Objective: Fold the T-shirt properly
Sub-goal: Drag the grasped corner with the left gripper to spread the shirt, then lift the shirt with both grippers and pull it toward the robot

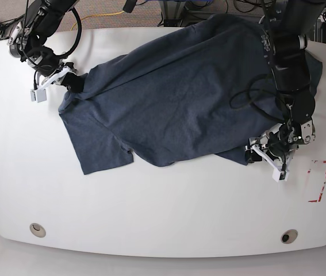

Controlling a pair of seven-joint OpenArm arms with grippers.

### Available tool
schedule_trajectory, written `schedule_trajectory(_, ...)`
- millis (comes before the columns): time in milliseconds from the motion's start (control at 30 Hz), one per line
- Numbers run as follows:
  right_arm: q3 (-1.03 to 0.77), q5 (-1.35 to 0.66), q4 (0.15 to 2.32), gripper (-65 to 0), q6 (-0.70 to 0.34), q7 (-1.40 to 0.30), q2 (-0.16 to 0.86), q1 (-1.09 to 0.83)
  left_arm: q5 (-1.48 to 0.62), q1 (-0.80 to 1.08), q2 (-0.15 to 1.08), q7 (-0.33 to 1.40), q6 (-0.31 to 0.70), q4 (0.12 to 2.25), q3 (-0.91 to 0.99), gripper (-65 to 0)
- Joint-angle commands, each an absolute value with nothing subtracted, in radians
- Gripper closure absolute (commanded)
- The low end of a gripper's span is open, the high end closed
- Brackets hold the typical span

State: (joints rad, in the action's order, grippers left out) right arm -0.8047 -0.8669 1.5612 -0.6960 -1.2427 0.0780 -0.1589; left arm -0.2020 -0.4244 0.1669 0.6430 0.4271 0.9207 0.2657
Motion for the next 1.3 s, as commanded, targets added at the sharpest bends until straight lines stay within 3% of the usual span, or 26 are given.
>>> schedule_trajectory(0,-0.808,-0.894,1.575,0.0,-0.698,-1.230,0.093,-0.151,-0.208,-0.441,0.143,0.656,0.473,0.911,0.263,-39.7)
schedule_trajectory(167,-0.808,-0.894,1.575,0.0,-0.698,-1.230,0.093,-0.148,-0.205,-0.433,0.116,0.661,0.564,0.909,0.220,-39.7)
schedule_trajectory(500,-0.814,-0.894,1.575,0.0,-0.698,-1.230,0.093,-0.148,-0.203,-0.392,0.111,0.664,0.562,0.911,0.177,-38.6)
schedule_trajectory(600,-0.814,-0.894,1.573,0.0,-0.698,-1.230,0.093,-0.148,-0.202,-0.392,0.114,0.642,0.532,0.909,0.177,-27.1)
schedule_trajectory(733,-0.809,-0.894,1.573,0.0,-0.698,-1.230,0.093,-0.148,-0.202,-0.392,0.136,0.631,0.429,0.909,0.177,-1.9)
schedule_trajectory(767,-0.809,-0.894,1.573,0.0,-0.698,-1.230,0.093,-0.148,-0.202,-0.394,0.140,0.631,0.407,0.909,0.176,0.0)
schedule_trajectory(967,-0.808,-0.852,1.549,0.0,-0.698,-1.228,0.093,-0.125,-0.205,-0.398,0.156,0.631,0.394,0.924,0.177,0.0)
schedule_trajectory(1267,-0.808,-0.750,1.532,0.0,-0.698,-1.230,0.117,-0.048,-0.206,-0.392,0.171,0.722,0.395,1.138,0.185,0.0)
